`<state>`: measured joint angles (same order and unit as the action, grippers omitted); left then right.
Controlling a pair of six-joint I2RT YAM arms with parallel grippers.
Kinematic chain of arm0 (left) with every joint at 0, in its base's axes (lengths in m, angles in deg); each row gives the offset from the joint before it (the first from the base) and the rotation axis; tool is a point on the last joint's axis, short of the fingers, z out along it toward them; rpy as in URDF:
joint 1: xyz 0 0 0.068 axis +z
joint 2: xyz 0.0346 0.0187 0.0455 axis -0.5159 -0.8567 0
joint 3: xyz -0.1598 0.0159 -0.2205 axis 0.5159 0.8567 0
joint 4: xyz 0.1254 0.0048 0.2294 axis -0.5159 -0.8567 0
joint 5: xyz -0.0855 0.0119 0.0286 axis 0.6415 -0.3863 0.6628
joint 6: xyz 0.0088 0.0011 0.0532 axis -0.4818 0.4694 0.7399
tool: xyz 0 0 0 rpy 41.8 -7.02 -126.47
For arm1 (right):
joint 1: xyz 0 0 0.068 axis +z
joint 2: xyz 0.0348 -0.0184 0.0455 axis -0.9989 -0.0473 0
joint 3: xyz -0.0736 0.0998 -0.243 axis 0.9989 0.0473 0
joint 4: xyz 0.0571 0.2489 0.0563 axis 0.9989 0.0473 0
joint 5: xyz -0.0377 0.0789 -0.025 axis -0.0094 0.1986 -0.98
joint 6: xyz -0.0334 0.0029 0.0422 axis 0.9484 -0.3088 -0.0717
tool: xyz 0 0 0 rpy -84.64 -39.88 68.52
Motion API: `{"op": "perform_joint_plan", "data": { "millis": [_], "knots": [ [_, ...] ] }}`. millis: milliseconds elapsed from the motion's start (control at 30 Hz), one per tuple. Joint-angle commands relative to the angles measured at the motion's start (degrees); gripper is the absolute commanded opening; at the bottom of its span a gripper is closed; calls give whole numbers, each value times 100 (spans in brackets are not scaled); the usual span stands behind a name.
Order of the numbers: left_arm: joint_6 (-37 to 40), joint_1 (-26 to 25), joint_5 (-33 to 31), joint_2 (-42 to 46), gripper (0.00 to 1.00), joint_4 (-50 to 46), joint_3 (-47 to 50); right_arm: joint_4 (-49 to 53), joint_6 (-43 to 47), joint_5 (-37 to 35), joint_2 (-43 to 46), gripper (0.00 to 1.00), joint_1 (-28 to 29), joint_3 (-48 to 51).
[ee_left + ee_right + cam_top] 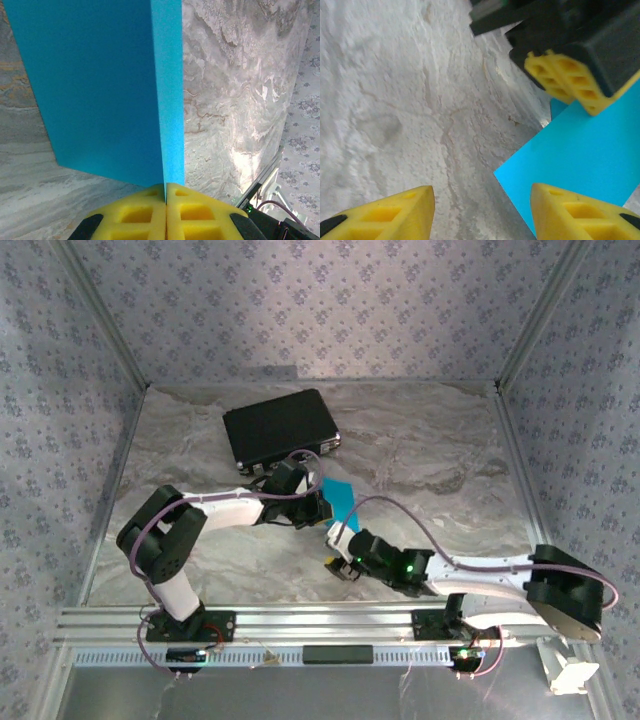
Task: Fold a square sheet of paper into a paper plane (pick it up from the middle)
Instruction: Third fold the triangle at the center of the table.
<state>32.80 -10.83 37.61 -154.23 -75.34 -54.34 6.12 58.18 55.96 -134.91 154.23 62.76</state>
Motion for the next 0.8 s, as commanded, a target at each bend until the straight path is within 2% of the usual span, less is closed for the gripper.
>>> {"op": "perform_joint_plan", "data": {
  "millis": [0, 200, 267, 567, 767],
  "knots": [
    [-38, 44, 91, 156, 7, -71, 55, -368, 661, -1239, -309, 55, 320, -199],
    [-56, 44, 82, 178, 7, -71, 49, -407, 622, -2482, -940, 56, 522, -343],
    [-55, 46, 69, 186, 7, -78, 56, -200, 532, -2641, -990, 52, 531, -411],
    [-73, 44, 52, 152, 7, -47, 32, -359, 267, -2103, -506, 29, 454, -50],
    [-73, 45, 56, 152, 7, -47, 30, -246, 245, -1952, -459, 19, 347, -37]
  ]
}}
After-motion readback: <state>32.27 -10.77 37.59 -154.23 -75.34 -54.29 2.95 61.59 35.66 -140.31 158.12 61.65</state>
